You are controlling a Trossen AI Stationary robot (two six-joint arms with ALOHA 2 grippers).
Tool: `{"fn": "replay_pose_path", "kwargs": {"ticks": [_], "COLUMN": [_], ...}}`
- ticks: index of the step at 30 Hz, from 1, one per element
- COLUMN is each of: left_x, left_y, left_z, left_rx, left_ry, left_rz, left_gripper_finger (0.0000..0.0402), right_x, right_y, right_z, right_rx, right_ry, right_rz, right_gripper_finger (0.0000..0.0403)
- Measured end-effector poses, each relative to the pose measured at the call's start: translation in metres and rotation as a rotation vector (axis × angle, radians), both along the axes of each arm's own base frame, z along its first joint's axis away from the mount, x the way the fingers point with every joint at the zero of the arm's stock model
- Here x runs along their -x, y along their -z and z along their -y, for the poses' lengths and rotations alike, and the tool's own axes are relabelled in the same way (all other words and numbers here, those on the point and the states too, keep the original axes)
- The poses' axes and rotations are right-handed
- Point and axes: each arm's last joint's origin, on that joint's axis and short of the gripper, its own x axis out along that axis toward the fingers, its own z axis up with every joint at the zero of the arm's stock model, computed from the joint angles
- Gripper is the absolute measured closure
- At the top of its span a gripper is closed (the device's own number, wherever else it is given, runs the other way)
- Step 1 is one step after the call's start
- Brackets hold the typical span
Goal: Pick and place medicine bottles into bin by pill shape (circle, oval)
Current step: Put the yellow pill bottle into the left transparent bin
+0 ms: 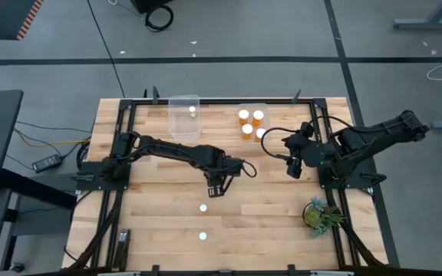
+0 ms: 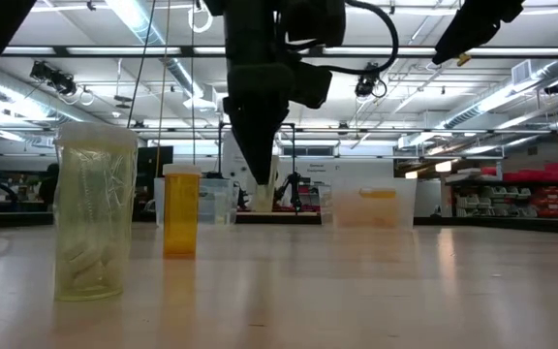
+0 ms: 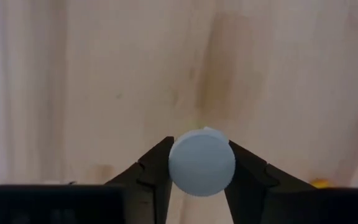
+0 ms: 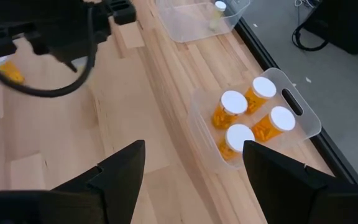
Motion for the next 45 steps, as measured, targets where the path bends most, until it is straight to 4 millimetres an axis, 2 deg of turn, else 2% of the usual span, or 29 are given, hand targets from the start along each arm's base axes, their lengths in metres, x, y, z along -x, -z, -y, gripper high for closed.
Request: {"fn": "replay_pose_path", "kwargs": {"ticks": [8, 14, 20, 23, 29, 35, 39, 45], "left_x": [-0.002, 0.001, 0.010, 0.020, 0.048, 0.077, 0.089, 0.099], "left_y": [-0.007, -0.007, -0.015, -0.030, -0.073, -0.107, -0.113, -0.105], "left_z": [-0.036, -0.072, -0.110, -0.127, -0.160, -0.185, -0.200, -0.225], "left_rx": [-0.010, -0.014, -0.021, -0.045, -0.127, -0.230, -0.281, -0.306], "left_ry": [-0.034, -0.094, -0.151, -0.194, -0.302, -0.416, -0.482, -0.561], "left_rz": [0.000, -0.009, -0.002, 0.020, 0.115, 0.190, 0.190, 0.146], "left_gripper_finger": [0.0293, 0.0276, 0.0290, 0.0291, 0.0275, 0.0286, 0.0283, 0.0272], "right_x": [-0.002, -0.002, -0.002, -0.002, -0.003, -0.003, -0.003, -0.003], "right_y": [-0.001, -0.002, -0.002, -0.002, -0.002, -0.003, -0.003, -0.003], "right_z": [-0.001, 0.000, 0.000, 0.000, 0.000, 0.000, 0.000, 0.000], "right_rx": [-0.001, 0.005, 0.000, -0.008, -0.028, -0.058, -0.077, -0.098], "right_ry": [-0.006, -0.001, 0.007, 0.014, 0.040, 0.068, 0.086, 0.106], "right_rz": [0.019, 0.024, 0.029, 0.040, 0.058, 0.078, 0.089, 0.101], "right_gripper_finger": [0.0125, 0.0125, 0.0125, 0.0125, 0.0125, 0.0125, 0.0125, 0.0125]}}
